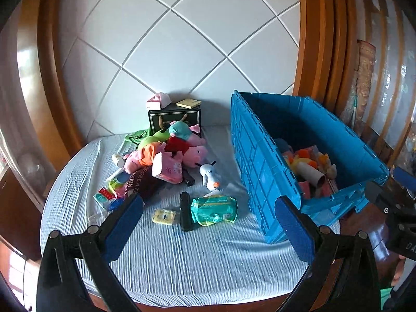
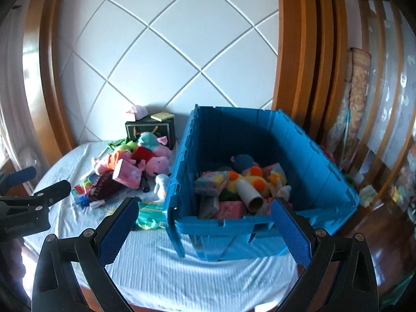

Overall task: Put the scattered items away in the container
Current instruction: 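Raise both open tools out of the crate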

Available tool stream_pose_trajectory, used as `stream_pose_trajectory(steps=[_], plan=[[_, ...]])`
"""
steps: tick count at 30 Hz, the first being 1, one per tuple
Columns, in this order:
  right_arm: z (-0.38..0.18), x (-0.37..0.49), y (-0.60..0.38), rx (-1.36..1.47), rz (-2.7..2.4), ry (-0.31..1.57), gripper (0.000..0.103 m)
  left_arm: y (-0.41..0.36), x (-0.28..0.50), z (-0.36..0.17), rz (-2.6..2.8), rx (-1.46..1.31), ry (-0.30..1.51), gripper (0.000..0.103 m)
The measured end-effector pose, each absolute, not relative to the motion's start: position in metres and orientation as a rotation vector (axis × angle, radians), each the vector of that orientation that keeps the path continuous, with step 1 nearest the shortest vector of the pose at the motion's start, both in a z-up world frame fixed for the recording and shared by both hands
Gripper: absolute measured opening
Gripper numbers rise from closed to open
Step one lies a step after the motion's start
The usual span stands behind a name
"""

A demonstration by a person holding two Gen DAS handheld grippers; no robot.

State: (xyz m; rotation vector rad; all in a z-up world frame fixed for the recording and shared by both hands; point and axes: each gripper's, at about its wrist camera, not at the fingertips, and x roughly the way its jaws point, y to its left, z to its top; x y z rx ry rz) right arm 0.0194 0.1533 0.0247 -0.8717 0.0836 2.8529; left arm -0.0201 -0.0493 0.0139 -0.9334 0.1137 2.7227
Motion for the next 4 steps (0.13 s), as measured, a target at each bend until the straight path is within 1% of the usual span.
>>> stream_pose_trajectory(steps=[4], plan=[[0.0167, 0.0217, 0.1631, -0.904, 2.828, 0.1, 0.103, -0.0454, -0.0149, 0.0114, 2.74, -0.928, 0.105, 0.103]])
